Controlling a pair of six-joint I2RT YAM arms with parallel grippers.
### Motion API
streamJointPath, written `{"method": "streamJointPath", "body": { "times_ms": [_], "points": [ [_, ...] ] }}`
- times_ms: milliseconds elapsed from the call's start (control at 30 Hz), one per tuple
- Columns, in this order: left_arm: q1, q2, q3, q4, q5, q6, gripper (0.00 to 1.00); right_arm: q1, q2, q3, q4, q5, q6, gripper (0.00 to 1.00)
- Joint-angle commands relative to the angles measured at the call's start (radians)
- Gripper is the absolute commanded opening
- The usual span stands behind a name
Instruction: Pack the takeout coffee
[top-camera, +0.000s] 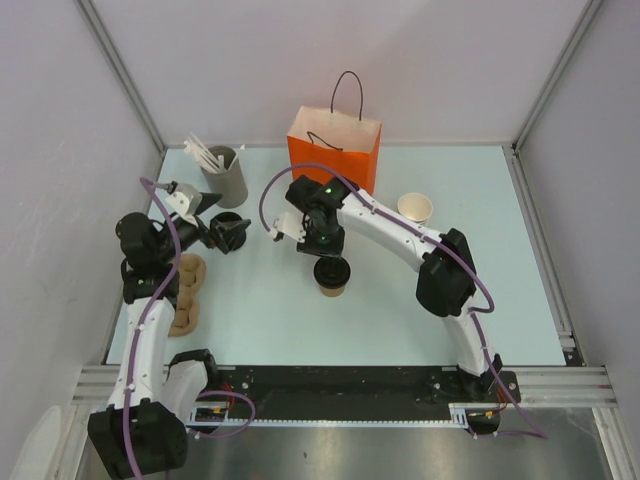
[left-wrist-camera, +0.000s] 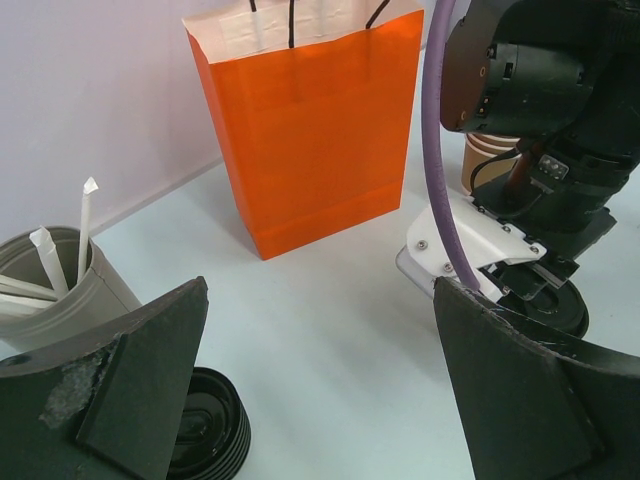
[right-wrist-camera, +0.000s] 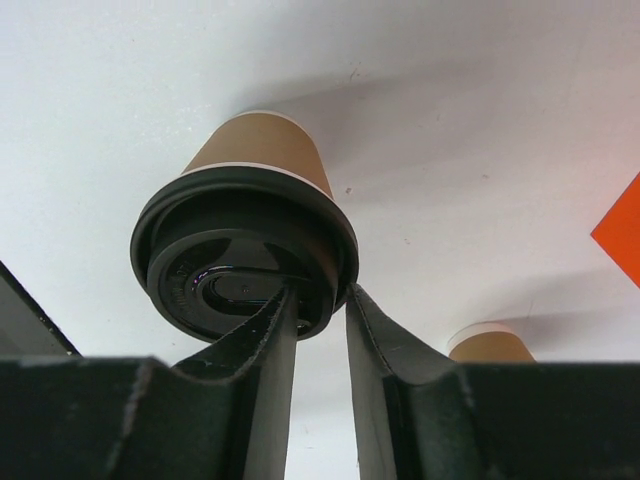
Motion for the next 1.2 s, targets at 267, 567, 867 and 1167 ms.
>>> {"method": "streamJointPath", "body": {
  "times_ms": [267, 567, 867, 1167],
  "points": [
    [0.013, -0.006, -0.008, 0.051, 0.038, -0.011, 0.99, 0.017, -0.017, 0.1, -0.04, 0.027, 0.011, 0.37],
    [0.013, 0.008, -0.008, 0.056, 0.065, -0.02, 0.99, 0.014, -0.138, 0.087, -0.046, 0.031, 0.025, 0.68],
    [0.013, 0.028, 0.006, 0.046, 0.144, -0.031, 1.0, 0.0, -0.32, -0.064, 0.017, 0.022, 0.037, 0.93],
    [-0.067, 0.103, 0.076, -0.079, 0.191, 0.037, 0.99, -0.119, -0.529, -0.328, 0.177, -0.16, 0.069, 1.0]
  ]
}}
